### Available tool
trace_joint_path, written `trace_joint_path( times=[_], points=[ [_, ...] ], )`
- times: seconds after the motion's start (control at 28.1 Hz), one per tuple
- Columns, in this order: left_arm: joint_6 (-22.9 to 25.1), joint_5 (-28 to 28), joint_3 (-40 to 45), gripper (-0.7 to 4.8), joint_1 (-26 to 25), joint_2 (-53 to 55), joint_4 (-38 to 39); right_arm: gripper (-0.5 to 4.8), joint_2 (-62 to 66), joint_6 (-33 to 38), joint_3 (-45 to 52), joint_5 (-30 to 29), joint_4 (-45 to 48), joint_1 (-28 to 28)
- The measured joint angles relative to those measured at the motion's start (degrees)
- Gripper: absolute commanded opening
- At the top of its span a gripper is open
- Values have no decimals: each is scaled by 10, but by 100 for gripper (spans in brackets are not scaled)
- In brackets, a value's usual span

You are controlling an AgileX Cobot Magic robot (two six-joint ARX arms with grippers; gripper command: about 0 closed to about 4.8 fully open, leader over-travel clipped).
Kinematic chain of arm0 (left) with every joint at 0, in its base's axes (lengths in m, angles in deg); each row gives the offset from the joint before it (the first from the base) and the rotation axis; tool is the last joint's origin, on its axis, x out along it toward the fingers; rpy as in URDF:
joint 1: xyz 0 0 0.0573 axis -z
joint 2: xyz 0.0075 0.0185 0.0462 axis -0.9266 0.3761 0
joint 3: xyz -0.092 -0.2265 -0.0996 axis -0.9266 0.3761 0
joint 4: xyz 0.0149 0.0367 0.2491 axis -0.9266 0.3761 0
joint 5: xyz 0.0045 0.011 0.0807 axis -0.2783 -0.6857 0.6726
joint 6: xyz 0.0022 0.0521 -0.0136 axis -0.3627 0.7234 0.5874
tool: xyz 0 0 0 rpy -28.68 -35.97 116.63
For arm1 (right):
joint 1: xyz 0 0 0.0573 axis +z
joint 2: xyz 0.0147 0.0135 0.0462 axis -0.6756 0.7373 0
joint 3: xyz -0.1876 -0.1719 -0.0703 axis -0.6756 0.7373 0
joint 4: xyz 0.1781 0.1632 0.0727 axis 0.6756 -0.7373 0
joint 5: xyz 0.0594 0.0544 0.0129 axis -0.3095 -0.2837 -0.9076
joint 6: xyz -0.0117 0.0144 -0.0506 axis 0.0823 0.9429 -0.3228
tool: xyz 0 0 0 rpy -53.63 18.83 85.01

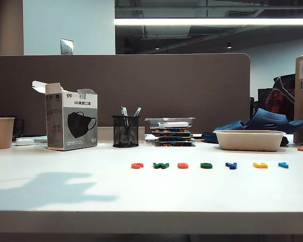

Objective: Select the appropriate letters from the row of letter magnets placed on the table to arrange into the word "yes".

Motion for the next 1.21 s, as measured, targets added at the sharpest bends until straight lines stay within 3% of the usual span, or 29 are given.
trace_joint_path(
  times=[0.25,0.64,0.96,1.21],
  points=[
    [0,0,0,-5,0,0,0,-1,69,0,-109,30,-70,0],
    [0,0,0,-5,0,0,0,-1,300,0,-309,22,-154,1],
    [0,0,0,-5,0,0,0,-1,490,0,-450,-105,-188,1],
    [0,0,0,-5,0,0,0,-1,603,0,-504,-167,-219,1]
  ],
)
